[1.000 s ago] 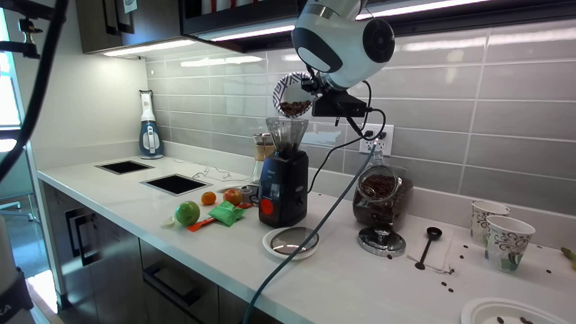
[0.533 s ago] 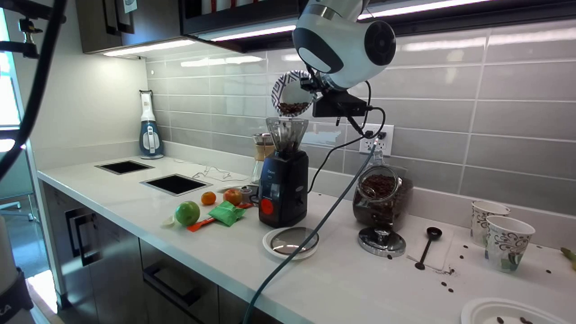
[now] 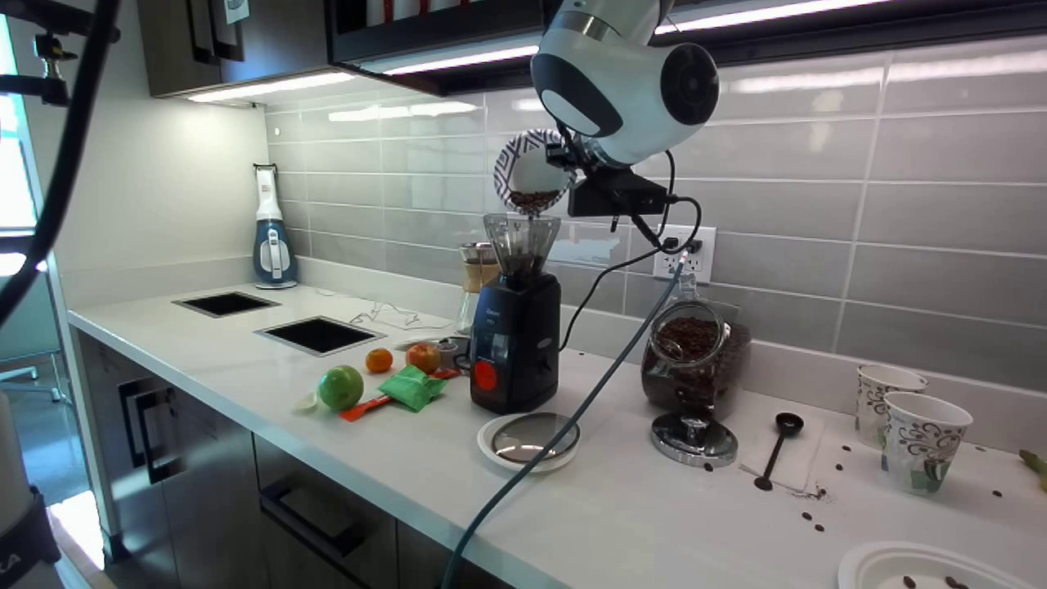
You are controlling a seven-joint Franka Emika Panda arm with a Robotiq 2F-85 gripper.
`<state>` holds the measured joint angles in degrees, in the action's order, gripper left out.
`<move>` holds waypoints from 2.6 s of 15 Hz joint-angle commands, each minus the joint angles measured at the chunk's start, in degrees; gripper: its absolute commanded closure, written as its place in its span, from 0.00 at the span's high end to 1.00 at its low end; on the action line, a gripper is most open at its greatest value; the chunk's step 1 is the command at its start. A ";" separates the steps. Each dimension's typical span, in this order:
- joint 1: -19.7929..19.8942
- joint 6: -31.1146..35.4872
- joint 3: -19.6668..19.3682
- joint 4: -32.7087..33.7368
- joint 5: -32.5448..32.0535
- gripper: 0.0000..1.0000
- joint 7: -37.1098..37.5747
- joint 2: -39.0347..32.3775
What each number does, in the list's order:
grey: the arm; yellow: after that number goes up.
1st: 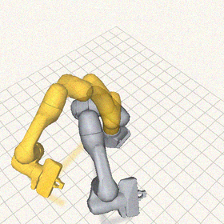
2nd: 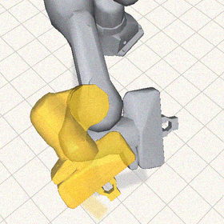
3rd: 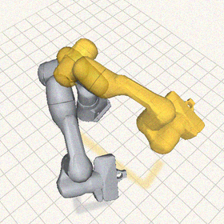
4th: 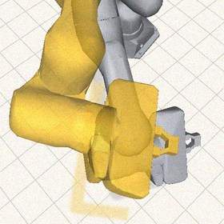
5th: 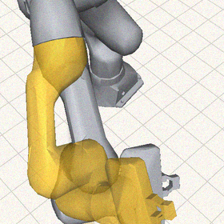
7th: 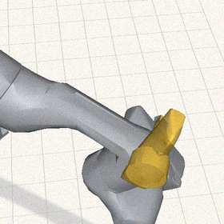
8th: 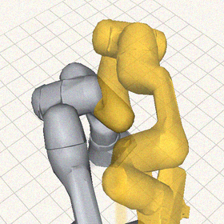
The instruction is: Pour the coffee beans on the plate into the coffee making machine
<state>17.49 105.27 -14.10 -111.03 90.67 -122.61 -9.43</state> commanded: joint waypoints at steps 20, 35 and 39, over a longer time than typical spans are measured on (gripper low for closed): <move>1.60 -8.98 -2.43 -2.02 4.34 0.01 -10.83 0.75; 1.65 -13.09 -2.41 -1.26 6.90 0.01 -16.04 -1.24; 1.79 -14.68 -2.56 -1.74 7.43 0.01 -18.54 -0.86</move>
<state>19.00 93.09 -16.23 -111.78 96.57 -138.19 -10.31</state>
